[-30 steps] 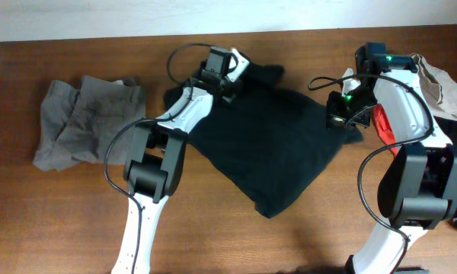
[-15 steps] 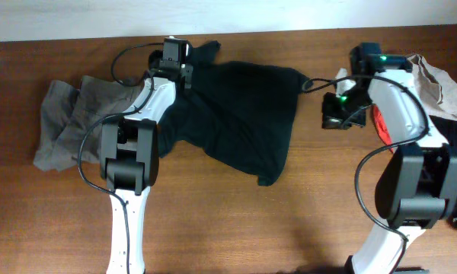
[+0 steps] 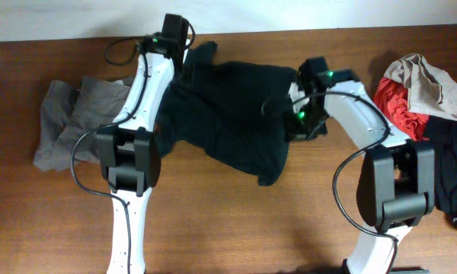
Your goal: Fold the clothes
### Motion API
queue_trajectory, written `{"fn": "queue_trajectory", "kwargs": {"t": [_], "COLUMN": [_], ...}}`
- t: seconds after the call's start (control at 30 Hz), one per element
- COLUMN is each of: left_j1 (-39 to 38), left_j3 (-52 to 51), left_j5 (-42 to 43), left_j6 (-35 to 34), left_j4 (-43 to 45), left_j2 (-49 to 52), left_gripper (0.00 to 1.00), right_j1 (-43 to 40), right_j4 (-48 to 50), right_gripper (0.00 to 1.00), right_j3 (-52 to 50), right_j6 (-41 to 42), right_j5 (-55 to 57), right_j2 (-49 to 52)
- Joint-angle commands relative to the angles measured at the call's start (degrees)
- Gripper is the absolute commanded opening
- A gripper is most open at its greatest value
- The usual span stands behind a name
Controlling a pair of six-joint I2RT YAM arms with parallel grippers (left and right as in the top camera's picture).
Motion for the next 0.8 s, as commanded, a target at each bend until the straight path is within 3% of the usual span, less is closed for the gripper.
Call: {"fn": "queue_trajectory", "kwargs": {"t": [0.0, 0.13, 0.27, 0.6, 0.77], "left_j1": [0.1, 0.4, 0.4, 3.0, 4.1], "left_j3": [2.3, 1.4, -1.5, -16.7, -24.3], "left_j5": [1.5, 6.1, 8.2, 6.6, 6.6], "left_j6": [-0.1, -1.0, -1.2, 1.9, 2.6], "left_j4": [-5.8, -14.3, -17.3, -9.4, -6.0], "left_j2": [-3.6, -3.6, -3.6, -3.6, -3.6], "left_gripper": [0.59, 0.47, 0.46, 0.28, 0.22], "right_j1": [0.9, 1.1, 1.1, 1.8, 1.7], "right_j4": [2.4, 5.7, 9.3, 16.7, 13.3], "right_gripper": [0.22, 0.22, 0.22, 0.22, 0.11], "right_j3": [-4.0, -7.2, -9.4, -14.1, -14.1], "right_j6": [-0.5, -0.5, -0.7, -2.3, 4.6], "right_j5": [-2.7, -4.5, -6.8, -8.4, 5.0], "right_j2": [0.3, 0.3, 0.3, 0.3, 0.3]}}
